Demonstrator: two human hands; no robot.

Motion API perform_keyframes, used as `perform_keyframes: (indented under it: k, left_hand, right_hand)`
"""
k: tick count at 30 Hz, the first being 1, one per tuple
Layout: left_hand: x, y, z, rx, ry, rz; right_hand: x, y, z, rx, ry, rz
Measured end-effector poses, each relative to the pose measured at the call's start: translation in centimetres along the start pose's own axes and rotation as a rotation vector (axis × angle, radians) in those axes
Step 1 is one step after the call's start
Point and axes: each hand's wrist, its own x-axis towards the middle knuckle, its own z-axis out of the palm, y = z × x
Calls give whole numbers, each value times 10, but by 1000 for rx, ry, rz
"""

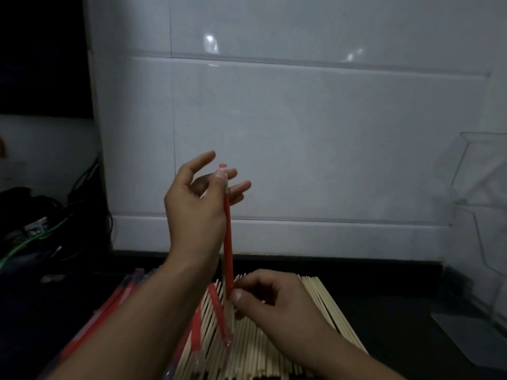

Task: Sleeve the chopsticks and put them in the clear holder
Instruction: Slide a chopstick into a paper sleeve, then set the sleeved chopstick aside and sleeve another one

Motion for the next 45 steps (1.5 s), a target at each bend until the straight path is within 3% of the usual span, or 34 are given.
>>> perform_keyframes:
  k: [10,14,20,23,27,32,36,41,45]
  left_hand:
    - [8,-6,-8,112,63,-37]
    - [4,-15,-9,92,70,-100]
    - [-15,-37,2,89,-59,-259]
    - [-15,-56,-7,416,-219,-316]
    - [-16,-69,-36,1265,-408,-19]
    - [-17,-61,-45,1749,-545,-64]
    - [-24,-63,-46,1835,-603,-138]
    - [-24,-68,-49,1828,-628,-235]
    - [-19,-78,-55,1769,-594,-246]
  right_hand:
    - [1,2,-1,62,51,63]
    - [-2,-4,-2,203,22,60]
    - [-3,-5,-22,113,163,75]
    - [-4,0,-53,28,167,204]
    - [-14,11,-115,-342,27,459]
    - [-26,32,-160,-500,-65,698]
    - [-22,49,-160,-555,-21,807]
    - [-18,51,-155,-685,84,802]
    - [-15,46,-151,-823,159,627]
